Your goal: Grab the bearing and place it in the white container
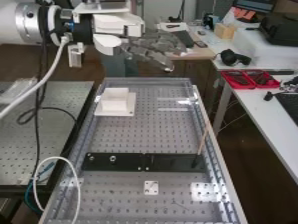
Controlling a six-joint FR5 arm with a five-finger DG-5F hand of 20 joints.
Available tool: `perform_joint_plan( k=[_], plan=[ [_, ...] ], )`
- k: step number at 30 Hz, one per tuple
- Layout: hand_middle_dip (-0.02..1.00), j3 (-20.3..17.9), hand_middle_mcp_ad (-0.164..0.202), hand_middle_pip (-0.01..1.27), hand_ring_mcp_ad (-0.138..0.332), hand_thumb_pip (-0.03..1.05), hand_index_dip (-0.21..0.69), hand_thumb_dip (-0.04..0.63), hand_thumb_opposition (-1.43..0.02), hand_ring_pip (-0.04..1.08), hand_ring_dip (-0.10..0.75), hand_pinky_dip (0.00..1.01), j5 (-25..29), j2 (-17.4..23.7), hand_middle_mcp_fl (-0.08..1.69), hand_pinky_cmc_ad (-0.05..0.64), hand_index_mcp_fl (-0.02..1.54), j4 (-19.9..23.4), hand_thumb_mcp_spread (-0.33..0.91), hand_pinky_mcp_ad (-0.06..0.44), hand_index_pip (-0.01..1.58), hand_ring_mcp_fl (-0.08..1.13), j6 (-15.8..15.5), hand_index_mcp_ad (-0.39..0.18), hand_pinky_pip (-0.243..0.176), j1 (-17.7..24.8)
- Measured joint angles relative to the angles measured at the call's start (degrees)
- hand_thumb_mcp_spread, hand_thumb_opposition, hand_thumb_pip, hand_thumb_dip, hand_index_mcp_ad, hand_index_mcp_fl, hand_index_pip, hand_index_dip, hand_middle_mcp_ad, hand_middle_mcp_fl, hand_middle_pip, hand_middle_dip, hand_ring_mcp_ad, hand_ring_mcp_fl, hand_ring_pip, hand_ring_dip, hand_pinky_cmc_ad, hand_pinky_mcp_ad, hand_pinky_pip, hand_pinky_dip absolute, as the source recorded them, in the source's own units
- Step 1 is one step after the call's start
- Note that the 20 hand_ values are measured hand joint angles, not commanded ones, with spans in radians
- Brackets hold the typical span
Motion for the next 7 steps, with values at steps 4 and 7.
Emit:
perform_joint_plan(
  k=[4, 7],
  plan=[
    [0.20, -0.47, 0.082, 0.13, 0.119, 0.48, 0.279, 0.204, -0.73, 0.08, 0.080, 0.29, -0.69, 0.67, 0.00, 0.380, 0.06, 0.07, 0.32, 0.281, 0.12, 0.00, -0.18, -0.134, -0.094, -0.41],
    [0.20, -0.77, 0.082, 0.13, 0.115, 0.48, 0.279, 0.204, -0.73, 0.08, 0.080, 0.29, -0.55, 1.12, 0.00, 0.379, 0.06, 0.26, 0.32, 0.281, 0.12, 0.00, -0.16, -0.134, -0.094, -0.49]
  ],
)
